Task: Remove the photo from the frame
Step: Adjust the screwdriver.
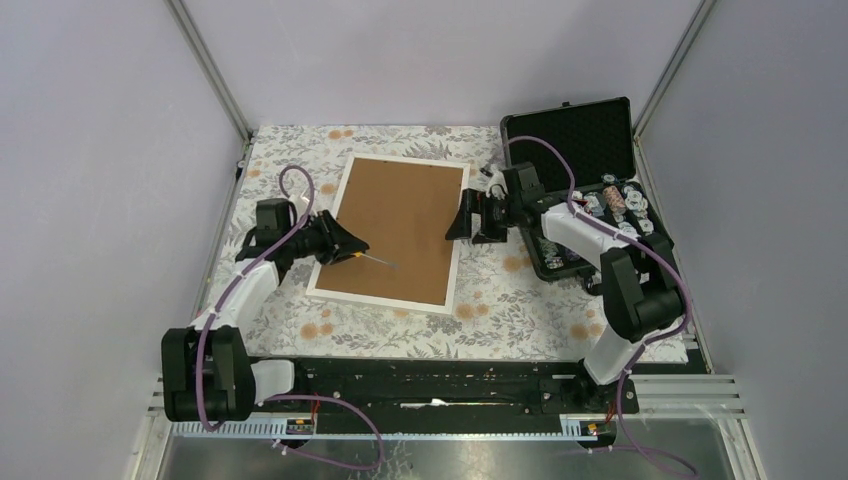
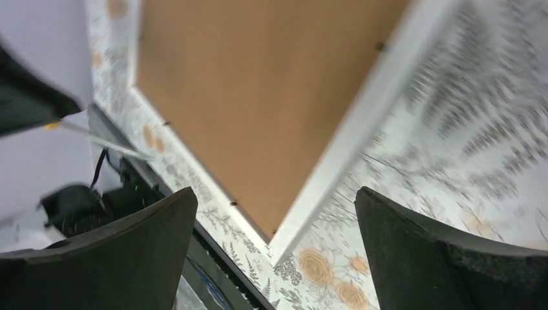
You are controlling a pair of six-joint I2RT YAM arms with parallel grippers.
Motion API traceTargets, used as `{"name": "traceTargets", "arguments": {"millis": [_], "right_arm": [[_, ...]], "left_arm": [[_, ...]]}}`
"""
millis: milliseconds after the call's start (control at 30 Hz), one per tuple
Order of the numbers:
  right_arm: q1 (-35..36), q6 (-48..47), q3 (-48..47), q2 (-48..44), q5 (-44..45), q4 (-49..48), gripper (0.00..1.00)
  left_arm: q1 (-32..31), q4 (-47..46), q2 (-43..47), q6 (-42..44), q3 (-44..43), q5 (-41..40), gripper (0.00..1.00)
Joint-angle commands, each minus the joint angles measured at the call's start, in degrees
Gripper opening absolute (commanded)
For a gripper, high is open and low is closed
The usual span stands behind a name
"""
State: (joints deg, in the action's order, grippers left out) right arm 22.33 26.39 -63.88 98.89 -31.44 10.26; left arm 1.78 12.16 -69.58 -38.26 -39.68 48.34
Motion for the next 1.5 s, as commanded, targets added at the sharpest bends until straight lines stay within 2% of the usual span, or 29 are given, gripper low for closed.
{"name": "traceTargets", "arguments": {"millis": [0, 133, 433, 533, 633, 700, 733, 867, 933, 1033, 1233, 1467], "right_arm": [[5.3, -17.38, -3.12, -4.2, -11.83, -7.59, 1.0], [12.84, -28.25, -7.34, -4.46, -11.76, -6.78, 0.97], [24.46, -38.83, -9.75, -3.09, -9.62, -4.42, 0.83], [25.57, -41.05, -9.29, -1.98, -7.07, -4.08, 0.71], [25.65, -44.11, -8.69, -1.17, -4.81, -2.68, 0.5], [25.6, -46.11, -8.74, -1.5, -3.86, -1.15, 0.22], [25.61, -47.14, -8.92, -1.81, -3.8, -0.11, 0.02], [25.65, -52.04, -8.54, -3.58, -5.31, 1.84, 0.0], [25.65, -53.35, -8.37, -4.11, -6.38, 2.0, 0.0], [25.65, -54.18, -8.89, -4.03, -7.81, 2.55, 0.0], [25.75, -53.79, -10.12, -3.17, -7.45, 2.86, 0.0], [26.16, -53.68, -9.74, -3.74, -8.77, 2.77, 0.0]], "left_arm": [[-5.05, -6.12, -0.35, -3.66, -0.72, 3.94, 0.0], [-7.11, -8.74, -1.08, -6.43, -0.93, 5.05, 0.0], [-8.83, -10.58, -1.2, -9.87, -2.08, 8.29, 0.0], [-8.89, -11.93, -0.62, -11.43, -1.64, 9.74, 0.0], [-8.94, -11.86, -0.31, -11.54, -1.81, 11.99, 0.0], [-8.98, -7.66, -0.29, -7.86, -3.32, 12.99, 0.04], [-8.99, -2.7, -0.46, -3.26, -4.67, 13.34, 0.08], [-9.17, 14.33, -3.31, 12.23, -10.25, 15.89, 0.34], [-9.62, 20.99, -5.02, 18.38, -12.37, 16.83, 0.43], [-10.25, 24.41, -6.68, 21.36, -13.56, 17.72, 0.51], [-12.76, 24.49, -7.91, 21.47, -13.66, 16.5, 0.56], [-13.98, 17.02, -7.21, 15.27, -10.86, 16.52, 0.49]]}}
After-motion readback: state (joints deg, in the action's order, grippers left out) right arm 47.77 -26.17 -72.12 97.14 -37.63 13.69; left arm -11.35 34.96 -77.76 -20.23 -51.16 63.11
